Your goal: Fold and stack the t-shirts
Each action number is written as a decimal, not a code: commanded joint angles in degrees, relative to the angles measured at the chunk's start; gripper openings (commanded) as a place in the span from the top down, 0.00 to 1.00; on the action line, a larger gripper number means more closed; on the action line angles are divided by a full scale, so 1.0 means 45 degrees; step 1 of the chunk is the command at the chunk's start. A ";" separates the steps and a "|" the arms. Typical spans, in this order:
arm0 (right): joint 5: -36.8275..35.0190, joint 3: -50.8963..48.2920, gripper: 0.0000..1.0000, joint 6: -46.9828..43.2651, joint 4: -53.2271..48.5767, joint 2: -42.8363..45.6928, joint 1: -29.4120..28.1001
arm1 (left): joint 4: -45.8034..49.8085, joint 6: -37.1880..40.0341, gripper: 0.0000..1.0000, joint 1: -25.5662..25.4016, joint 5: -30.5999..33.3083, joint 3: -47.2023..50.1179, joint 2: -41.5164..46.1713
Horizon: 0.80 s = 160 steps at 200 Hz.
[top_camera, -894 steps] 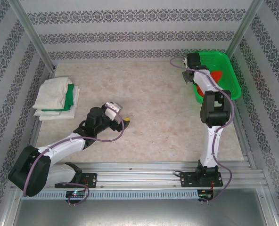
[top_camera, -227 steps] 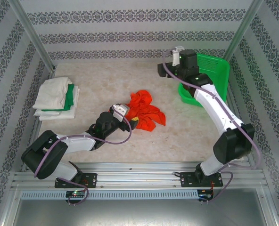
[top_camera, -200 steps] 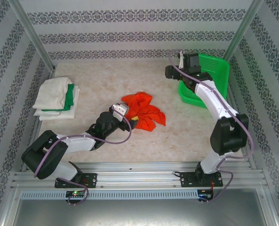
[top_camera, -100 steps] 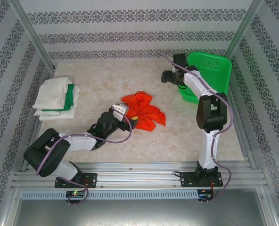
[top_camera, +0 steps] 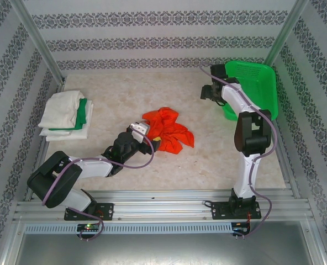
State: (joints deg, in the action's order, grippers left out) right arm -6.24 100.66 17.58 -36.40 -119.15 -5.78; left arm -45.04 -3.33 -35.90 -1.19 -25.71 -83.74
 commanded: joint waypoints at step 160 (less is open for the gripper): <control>-0.1242 -0.3708 0.17 -0.1398 0.1605 0.4317 -0.1664 | 0.4147 -0.5887 0.00 0.1787 0.3247 -0.0445 0.1718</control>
State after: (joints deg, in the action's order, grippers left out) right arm -11.20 88.47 14.37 -34.39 -106.21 -8.36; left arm -36.82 -17.39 -31.75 7.60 -25.87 -80.14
